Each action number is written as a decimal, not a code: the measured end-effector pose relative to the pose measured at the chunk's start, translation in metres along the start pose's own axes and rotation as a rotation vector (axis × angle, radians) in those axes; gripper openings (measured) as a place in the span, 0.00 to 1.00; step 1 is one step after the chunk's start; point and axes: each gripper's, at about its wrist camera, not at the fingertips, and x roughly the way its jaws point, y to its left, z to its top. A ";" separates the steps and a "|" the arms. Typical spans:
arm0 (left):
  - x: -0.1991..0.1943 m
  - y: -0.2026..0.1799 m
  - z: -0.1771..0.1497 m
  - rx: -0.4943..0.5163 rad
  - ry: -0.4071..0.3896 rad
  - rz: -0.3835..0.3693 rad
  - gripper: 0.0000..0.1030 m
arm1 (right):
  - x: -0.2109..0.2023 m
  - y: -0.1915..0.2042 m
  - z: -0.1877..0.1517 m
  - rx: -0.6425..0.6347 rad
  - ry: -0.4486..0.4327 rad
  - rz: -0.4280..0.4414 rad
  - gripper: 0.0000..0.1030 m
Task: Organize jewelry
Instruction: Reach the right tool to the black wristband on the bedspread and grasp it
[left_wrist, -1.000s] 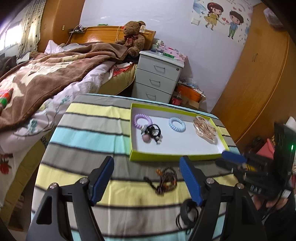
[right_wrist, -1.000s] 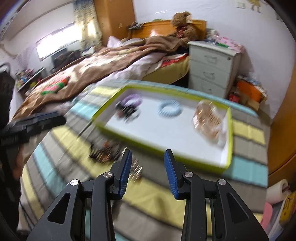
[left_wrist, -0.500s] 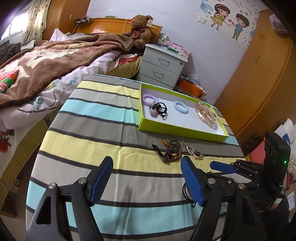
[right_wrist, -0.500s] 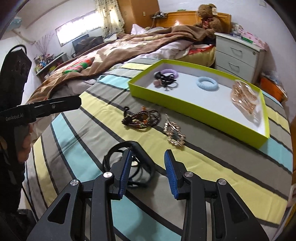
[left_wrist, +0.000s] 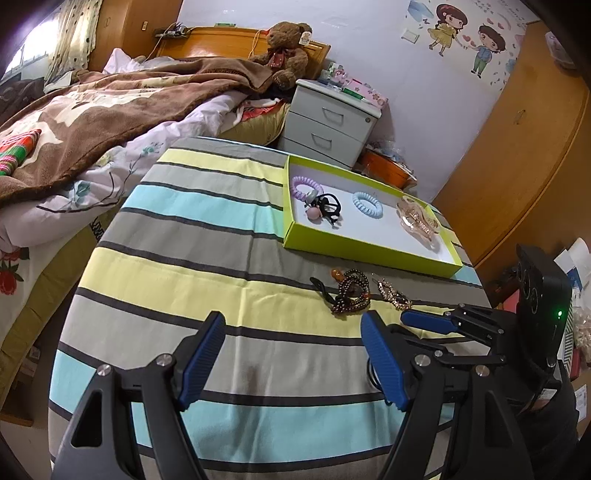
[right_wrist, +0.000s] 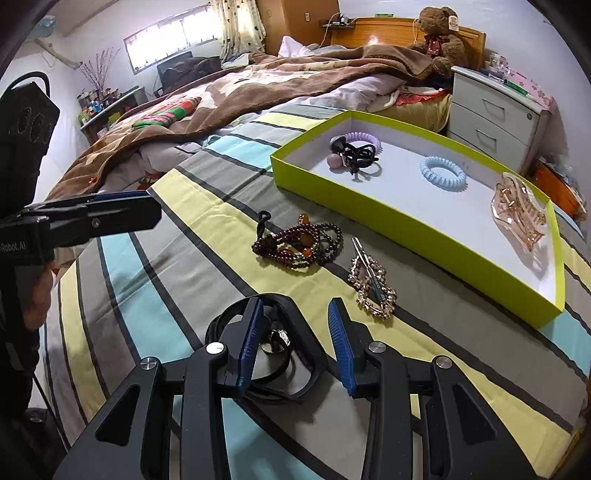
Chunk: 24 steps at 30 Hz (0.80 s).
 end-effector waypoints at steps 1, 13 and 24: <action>0.001 0.000 0.000 0.000 0.003 0.001 0.75 | 0.000 0.000 0.000 -0.005 -0.001 -0.002 0.36; 0.005 -0.003 -0.001 0.000 0.014 0.006 0.75 | 0.004 0.005 0.001 -0.033 0.018 -0.010 0.18; 0.007 -0.005 -0.003 0.004 0.024 0.008 0.75 | 0.005 0.005 -0.003 -0.057 0.041 -0.041 0.17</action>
